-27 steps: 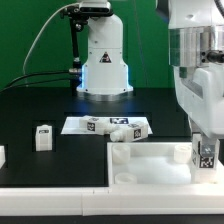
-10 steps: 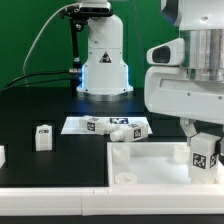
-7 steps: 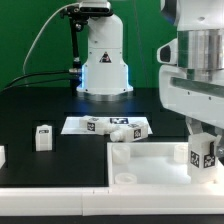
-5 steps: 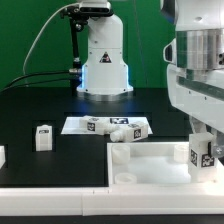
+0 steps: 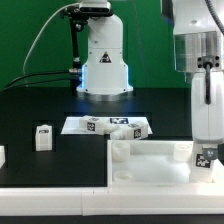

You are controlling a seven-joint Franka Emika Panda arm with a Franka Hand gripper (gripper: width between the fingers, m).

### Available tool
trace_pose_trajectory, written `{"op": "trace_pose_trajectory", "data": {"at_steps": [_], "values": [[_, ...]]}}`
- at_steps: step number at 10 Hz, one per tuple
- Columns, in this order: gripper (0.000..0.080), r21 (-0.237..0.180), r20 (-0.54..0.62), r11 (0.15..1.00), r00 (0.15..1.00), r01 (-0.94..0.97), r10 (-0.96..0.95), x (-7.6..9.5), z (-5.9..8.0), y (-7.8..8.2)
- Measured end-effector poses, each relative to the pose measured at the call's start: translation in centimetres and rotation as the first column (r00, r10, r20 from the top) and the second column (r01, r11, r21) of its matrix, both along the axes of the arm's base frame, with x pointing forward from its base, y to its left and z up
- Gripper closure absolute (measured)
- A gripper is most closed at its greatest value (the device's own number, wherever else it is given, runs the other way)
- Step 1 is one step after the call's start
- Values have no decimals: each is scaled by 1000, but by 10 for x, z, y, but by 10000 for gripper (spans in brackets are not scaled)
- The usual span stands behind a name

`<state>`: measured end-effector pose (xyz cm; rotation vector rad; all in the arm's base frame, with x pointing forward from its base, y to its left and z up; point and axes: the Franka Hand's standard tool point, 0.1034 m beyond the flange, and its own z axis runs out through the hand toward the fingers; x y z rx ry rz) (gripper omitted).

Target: Assemble square table

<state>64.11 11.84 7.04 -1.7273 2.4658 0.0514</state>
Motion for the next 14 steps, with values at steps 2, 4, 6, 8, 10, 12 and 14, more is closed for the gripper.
{"op": "trace_pose_trajectory", "data": {"at_steps": [2, 4, 6, 8, 10, 12, 14], "values": [[339, -1, 0, 1000, 1000, -8, 8, 0, 0, 0], [171, 4, 17, 998, 998, -55, 55, -1, 13, 1], [154, 9, 43, 993, 992, -116, 116, 0, 35, -2], [151, 4, 40, 993, 992, -117, 117, 0, 30, -3], [150, 1, 41, 990, 989, -140, 139, 0, 30, -3], [150, -12, 53, 975, 973, -223, 223, -1, 31, -10], [150, -34, 73, 906, 903, -422, 423, -19, 47, -27]]}}
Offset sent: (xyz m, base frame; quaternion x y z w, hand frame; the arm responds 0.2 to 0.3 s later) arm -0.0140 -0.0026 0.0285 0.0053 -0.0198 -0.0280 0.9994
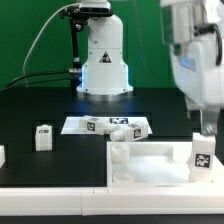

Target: Assemble square table

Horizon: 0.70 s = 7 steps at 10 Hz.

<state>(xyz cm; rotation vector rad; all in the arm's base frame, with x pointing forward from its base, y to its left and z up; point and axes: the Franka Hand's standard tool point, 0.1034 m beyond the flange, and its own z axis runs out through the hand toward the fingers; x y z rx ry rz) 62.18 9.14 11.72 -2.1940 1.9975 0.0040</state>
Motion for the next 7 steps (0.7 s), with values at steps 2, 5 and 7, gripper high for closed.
{"op": "trace_pose_trajectory", "data": {"at_steps": [2, 5, 7], "values": [[150, -16, 8, 996, 996, -92, 92, -3, 4, -1], [150, -21, 20, 992, 992, -128, 128, -5, 1, -3], [150, -31, 15, 977, 977, -210, 211, -30, -9, -18]]}}
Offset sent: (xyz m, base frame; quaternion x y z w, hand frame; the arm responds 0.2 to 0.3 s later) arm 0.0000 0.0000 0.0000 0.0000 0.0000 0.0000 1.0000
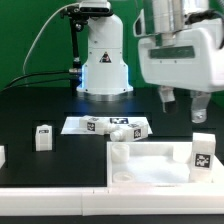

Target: Assemble square table

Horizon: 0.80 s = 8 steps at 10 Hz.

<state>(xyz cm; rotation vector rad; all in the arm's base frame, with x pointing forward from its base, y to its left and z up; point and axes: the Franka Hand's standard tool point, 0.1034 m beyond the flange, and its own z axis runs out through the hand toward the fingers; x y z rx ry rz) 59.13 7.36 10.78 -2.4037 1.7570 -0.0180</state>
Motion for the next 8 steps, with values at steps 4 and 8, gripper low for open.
{"op": "trace_pose_trajectory", "data": {"at_steps": [4, 8], "values": [[150, -25, -35, 970, 970, -242, 241, -43, -14, -2], [150, 16, -45, 951, 950, -308, 308, -72, -27, -20]]}}
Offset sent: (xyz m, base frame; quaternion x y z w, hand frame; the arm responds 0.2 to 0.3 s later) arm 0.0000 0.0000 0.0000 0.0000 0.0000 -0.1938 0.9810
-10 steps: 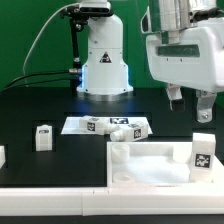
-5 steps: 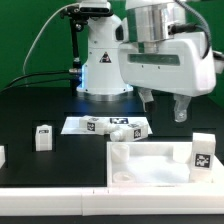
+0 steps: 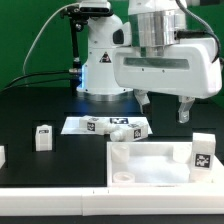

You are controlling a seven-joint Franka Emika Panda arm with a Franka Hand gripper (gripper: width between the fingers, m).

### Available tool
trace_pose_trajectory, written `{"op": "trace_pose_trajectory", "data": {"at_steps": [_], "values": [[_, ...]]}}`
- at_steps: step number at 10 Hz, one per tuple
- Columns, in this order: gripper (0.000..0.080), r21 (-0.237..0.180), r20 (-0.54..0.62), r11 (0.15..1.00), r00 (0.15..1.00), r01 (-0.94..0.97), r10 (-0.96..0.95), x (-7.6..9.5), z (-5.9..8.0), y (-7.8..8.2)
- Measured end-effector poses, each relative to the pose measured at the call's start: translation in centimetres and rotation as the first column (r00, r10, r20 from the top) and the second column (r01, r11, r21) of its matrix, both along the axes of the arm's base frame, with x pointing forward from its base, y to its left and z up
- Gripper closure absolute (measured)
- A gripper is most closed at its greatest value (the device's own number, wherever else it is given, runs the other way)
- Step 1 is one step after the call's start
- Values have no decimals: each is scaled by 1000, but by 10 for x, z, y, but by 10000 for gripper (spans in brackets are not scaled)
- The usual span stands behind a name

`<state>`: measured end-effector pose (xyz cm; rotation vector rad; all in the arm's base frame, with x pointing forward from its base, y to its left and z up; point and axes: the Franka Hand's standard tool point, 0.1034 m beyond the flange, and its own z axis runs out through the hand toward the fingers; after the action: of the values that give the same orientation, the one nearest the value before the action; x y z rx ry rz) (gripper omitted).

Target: Assemble square table

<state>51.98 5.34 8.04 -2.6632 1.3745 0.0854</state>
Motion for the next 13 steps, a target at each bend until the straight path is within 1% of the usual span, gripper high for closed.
{"op": "trace_pose_trajectory", "data": {"at_steps": [1, 2, 3, 4, 6, 7, 8, 9, 10, 11, 12, 13], "values": [[150, -2, -9, 1000, 1000, -2, 2, -20, -7, -11], [150, -12, -22, 1000, 1000, 18, -19, -39, -12, -16], [150, -22, -23, 999, 999, 44, -45, -43, -11, -12], [150, -23, -18, 999, 999, 28, -29, -40, -11, -12], [150, -22, -19, 999, 999, 28, -29, -42, -12, -13], [150, -13, -11, 999, 999, 35, -35, -49, -16, -18], [150, -24, -1, 999, 999, 43, -43, -64, -26, -26], [150, -48, -5, 998, 999, 48, -48, -88, -38, -30], [150, -73, -1, 996, 999, 50, -50, -99, -47, -30], [150, -96, 4, 994, 999, 48, -48, -105, -56, -30], [150, -111, -1, 993, 999, 37, -37, -110, -64, -26], [150, -112, -9, 993, 999, 35, -36, -113, -67, -23]]}}
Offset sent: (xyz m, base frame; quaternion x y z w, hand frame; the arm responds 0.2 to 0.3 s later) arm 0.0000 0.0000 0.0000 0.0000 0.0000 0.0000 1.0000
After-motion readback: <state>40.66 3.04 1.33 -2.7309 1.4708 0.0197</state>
